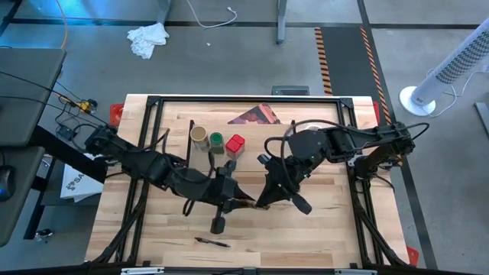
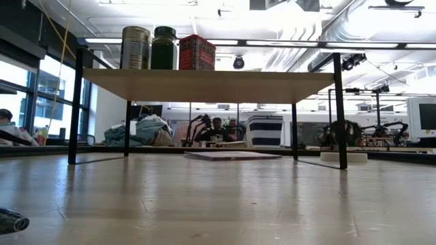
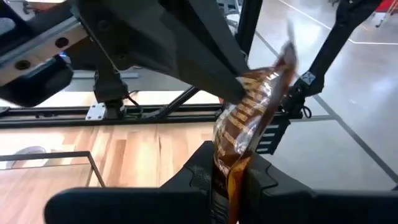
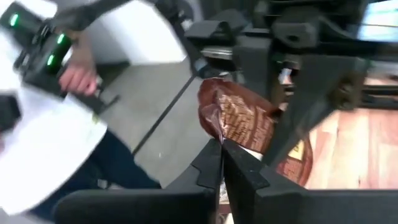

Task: Shelf spices
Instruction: Put the orange seasoning pack on the shelf

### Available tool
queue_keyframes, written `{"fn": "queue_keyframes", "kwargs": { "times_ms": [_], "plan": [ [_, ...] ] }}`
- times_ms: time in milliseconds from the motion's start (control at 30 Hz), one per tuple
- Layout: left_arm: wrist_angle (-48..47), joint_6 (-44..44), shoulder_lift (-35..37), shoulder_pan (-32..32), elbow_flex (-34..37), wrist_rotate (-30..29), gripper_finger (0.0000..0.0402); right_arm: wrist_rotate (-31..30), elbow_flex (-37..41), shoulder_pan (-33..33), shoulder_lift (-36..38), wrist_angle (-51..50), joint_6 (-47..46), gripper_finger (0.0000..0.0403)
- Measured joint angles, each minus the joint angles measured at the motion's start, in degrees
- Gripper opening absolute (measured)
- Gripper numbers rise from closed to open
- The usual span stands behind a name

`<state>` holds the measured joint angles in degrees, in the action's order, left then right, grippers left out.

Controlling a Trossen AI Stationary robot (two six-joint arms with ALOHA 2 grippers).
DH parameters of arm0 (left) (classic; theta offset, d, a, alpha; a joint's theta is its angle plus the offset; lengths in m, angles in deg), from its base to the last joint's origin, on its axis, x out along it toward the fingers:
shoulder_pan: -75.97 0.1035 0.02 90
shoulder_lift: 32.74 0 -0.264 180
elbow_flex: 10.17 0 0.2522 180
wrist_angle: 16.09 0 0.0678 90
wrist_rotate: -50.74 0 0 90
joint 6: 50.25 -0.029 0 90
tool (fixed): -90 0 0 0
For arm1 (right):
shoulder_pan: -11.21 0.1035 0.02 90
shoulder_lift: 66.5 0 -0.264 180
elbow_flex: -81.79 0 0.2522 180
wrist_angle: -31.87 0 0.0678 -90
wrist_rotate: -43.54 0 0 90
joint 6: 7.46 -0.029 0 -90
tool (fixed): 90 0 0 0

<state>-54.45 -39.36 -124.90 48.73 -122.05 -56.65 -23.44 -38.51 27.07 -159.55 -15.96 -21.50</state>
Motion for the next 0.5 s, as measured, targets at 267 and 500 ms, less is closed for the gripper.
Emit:
{"fn": "queue_keyframes", "kwargs": {
  "times_ms": [267,500],
  "plan": [
    [-8.85,6.0,2.96,-2.55,0.0,-4.64,0.0022,-7.82,0.0,-0.09,0.66,2.65,-5.6,0.0096],
    [-17.65,11.99,4.85,-5.29,0.01,-15.01,0.0021,-20.09,-3.75,0.33,1.55,2.18,-4.96,0.0206]
  ]
}}
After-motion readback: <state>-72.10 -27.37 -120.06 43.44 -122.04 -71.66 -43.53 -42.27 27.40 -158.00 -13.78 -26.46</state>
